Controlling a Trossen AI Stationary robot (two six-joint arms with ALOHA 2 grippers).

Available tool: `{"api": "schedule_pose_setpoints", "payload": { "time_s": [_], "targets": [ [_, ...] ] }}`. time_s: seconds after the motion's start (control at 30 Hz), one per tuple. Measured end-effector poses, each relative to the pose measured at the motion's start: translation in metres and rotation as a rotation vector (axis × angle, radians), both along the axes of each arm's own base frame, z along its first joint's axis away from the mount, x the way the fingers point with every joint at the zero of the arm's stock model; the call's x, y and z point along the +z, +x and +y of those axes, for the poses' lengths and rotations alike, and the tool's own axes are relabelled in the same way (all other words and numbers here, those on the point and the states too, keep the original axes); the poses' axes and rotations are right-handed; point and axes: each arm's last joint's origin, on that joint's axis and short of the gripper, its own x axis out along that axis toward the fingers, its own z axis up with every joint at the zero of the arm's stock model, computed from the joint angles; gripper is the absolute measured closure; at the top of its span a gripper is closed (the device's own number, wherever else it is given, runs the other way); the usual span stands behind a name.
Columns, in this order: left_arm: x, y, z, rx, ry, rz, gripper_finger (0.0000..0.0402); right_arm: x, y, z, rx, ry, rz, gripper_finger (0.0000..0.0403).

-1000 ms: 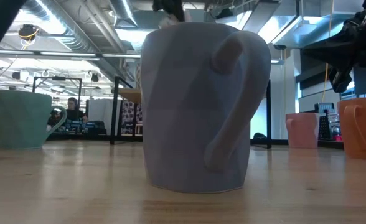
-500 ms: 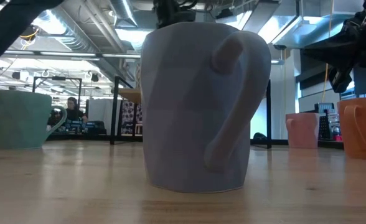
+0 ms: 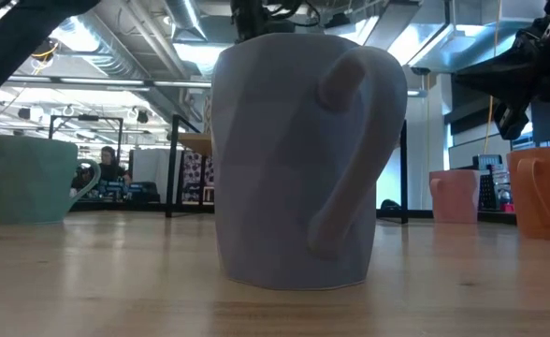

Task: Place coffee mugs
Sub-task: Put the red patterned mug on the shelf

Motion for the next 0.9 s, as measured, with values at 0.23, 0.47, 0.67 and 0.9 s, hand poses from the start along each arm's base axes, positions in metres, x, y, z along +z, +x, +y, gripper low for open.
{"api": "schedule_pose_setpoints", "payload": {
  "time_s": [0.23, 0.47, 0.67, 0.9],
  "targets": [
    [-0.002, 0.005, 0.005, 0.038, 0.013, -0.038, 0.0383, 0.000, 0.000, 0.000, 0.001, 0.000, 0.000, 0.0384],
    [-0.002, 0.008, 0.008, 0.049, 0.028, -0.072, 0.0351, 0.000, 0.000, 0.000, 0.007, 0.003, -0.001, 0.0384],
    [-0.001, 0.006, 0.012, 0.061, 0.029, -0.073, 0.0308, 0.000, 0.000, 0.000, 0.007, 0.005, -0.001, 0.0384],
    [0.000, 0.005, 0.018, 0.092, 0.101, -0.061, 0.0288, 0.000, 0.000, 0.000, 0.008, 0.008, -0.004, 0.0384]
  ]
}}
